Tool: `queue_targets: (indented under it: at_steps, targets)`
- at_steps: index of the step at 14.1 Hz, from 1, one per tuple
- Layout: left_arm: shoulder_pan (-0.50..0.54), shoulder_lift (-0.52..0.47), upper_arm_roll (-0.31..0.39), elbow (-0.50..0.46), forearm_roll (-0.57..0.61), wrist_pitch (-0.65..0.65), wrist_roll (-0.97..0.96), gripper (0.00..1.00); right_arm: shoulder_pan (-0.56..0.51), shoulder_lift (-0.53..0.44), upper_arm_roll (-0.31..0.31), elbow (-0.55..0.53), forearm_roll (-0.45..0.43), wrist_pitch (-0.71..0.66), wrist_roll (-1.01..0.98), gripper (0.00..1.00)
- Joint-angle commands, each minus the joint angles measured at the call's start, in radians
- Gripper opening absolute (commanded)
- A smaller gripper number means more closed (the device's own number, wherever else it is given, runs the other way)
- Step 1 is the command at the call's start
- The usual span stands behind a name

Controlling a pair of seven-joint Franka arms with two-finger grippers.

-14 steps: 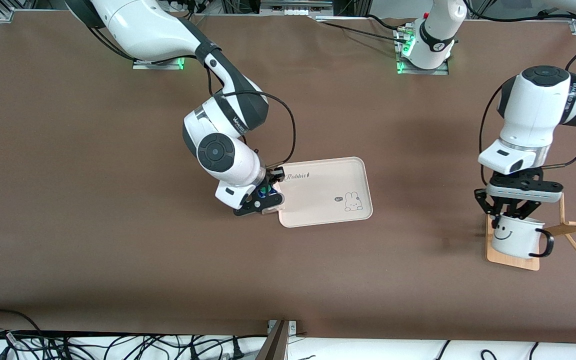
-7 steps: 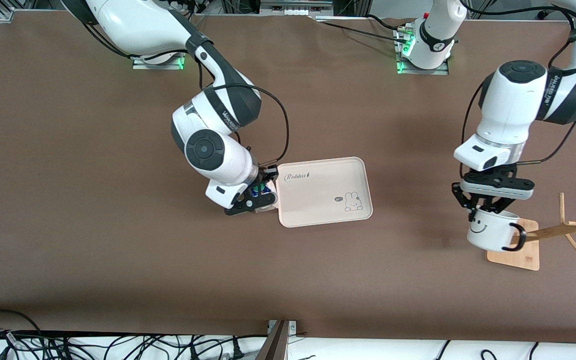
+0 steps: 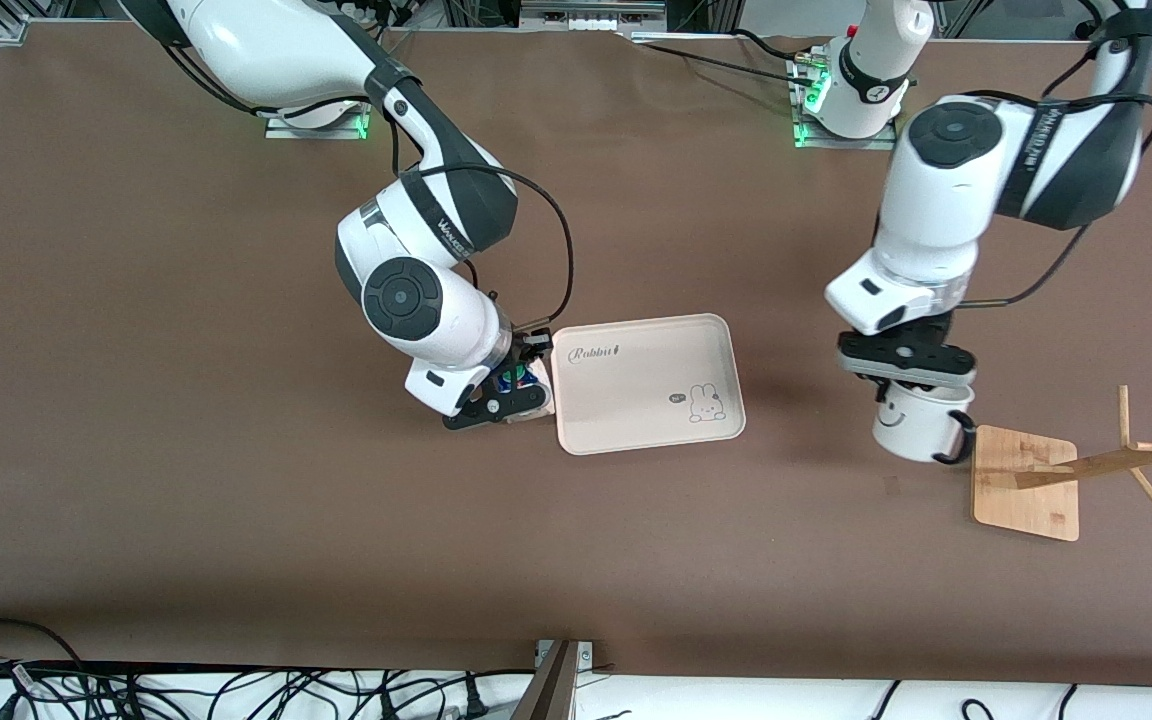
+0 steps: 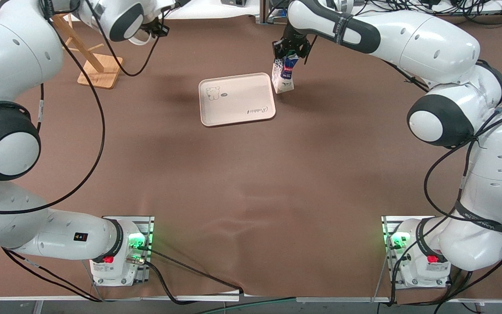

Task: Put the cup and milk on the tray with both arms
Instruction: 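Lift the white mug off the stand with the left gripper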

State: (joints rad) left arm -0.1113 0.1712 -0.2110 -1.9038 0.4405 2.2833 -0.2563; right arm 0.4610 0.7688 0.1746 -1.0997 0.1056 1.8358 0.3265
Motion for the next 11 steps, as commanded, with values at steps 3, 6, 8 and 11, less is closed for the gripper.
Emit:
queue_targets:
  at_steps: [3,6,8,11]
  targets:
    - [-0.008,0.08,-0.011,0.143,-0.181,-0.139,0.082,0.0,0.001,-0.023,0.016,0.003,-0.003,-0.006,0.046,0.18]
    - [-0.007,0.129,-0.011,0.235,-0.229,-0.223,0.176,0.0,0.014,-0.023,0.028,0.018,-0.003,0.01,0.126,0.18]
    - [-0.007,0.145,-0.01,0.265,-0.241,-0.248,0.18,0.0,0.018,-0.019,0.072,0.02,-0.003,0.052,0.224,0.18]
    - [-0.001,0.146,-0.011,0.269,-0.241,-0.248,0.18,0.0,0.076,0.01,0.072,0.015,-0.004,0.16,0.33,0.18]
